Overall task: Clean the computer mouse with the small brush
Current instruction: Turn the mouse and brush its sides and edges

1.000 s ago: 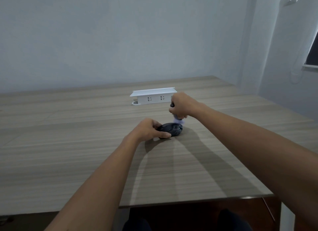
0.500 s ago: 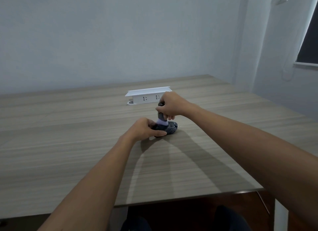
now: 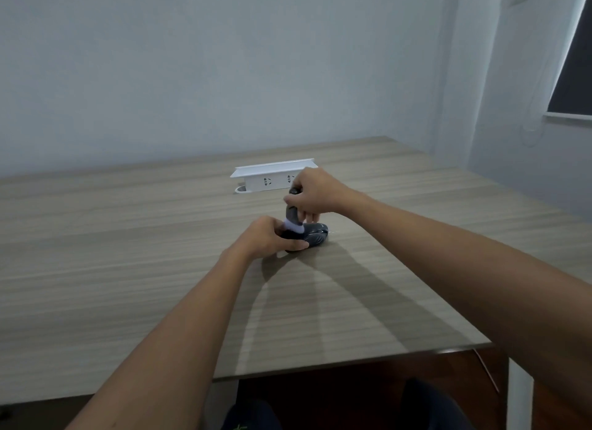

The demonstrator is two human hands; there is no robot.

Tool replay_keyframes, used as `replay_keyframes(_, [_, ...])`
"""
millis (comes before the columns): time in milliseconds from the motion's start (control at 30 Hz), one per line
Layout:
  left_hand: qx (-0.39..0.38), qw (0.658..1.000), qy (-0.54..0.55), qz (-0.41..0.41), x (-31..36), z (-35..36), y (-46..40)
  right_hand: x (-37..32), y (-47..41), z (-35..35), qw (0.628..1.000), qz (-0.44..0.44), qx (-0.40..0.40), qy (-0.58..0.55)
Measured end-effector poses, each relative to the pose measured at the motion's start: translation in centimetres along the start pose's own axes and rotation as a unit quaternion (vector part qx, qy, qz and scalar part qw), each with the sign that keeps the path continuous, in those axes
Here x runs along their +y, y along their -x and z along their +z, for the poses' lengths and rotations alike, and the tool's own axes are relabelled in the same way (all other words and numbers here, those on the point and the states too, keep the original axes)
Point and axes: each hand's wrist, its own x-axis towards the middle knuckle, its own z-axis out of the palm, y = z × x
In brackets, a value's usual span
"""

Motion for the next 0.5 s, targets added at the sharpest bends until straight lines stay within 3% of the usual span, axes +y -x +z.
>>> replay_keyframes(333, [0.003, 0.999, -0.029, 0.014, -0.2, 0.3, 0.2, 3.9, 1.6, -1.5, 0.993, 0.059, 0.058, 0.087])
replay_keyframes(500, [0.002, 1.000, -0.023, 0.011, -0.2, 0.3, 0.1, 2.4, 1.2, -0.8, 0.999, 0.031, 0.040, 0.019])
